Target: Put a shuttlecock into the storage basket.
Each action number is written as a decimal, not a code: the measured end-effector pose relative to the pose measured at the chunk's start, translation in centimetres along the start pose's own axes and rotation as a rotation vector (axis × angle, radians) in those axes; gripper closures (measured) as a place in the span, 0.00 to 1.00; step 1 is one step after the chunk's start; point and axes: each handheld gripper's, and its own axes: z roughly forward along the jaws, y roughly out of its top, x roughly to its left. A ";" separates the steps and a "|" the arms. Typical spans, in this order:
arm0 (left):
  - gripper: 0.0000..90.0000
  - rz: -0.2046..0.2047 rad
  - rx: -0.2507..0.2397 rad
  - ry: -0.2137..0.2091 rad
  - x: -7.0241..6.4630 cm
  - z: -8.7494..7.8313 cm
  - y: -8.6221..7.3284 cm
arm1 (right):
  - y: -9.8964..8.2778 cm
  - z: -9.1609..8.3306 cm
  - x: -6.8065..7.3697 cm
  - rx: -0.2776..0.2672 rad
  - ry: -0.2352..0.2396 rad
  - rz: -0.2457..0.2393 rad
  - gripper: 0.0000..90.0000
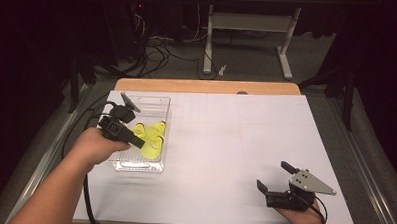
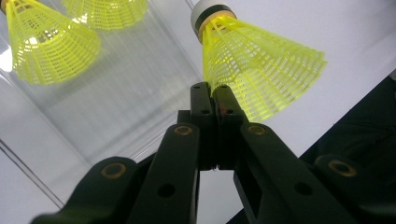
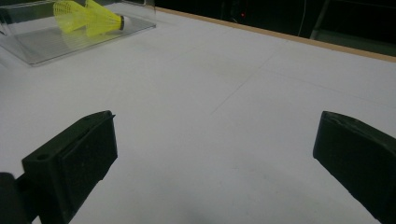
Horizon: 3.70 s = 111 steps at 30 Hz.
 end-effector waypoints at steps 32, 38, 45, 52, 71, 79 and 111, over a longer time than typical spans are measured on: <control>0.99 -0.142 -0.021 0.025 5.4 -0.2 -3.4 | -0.1 0.3 0.2 0.012 0.004 -0.012 0.00; 0.99 -0.166 -0.026 0.027 6.0 -0.2 -4.0 | -0.1 0.3 0.2 0.013 0.005 -0.013 0.00; 0.99 -0.171 -0.031 0.026 6.3 -0.2 -4.2 | -0.1 0.3 0.2 0.013 0.004 -0.014 0.01; 0.99 -0.170 -0.039 0.028 6.2 -0.2 -3.6 | -0.1 0.4 0.3 0.020 0.007 -0.016 0.01; 0.99 -0.205 -0.007 0.062 7.0 2.2 -3.5 | -0.2 0.4 0.3 0.021 0.008 -0.017 0.01; 0.99 -0.217 -0.003 0.074 7.3 3.1 -3.7 | -0.2 0.4 0.3 0.021 0.008 -0.018 0.01; 0.93 -0.210 0.034 0.099 7.2 4.7 -3.8 | -0.2 0.4 0.3 0.023 0.005 -0.015 0.01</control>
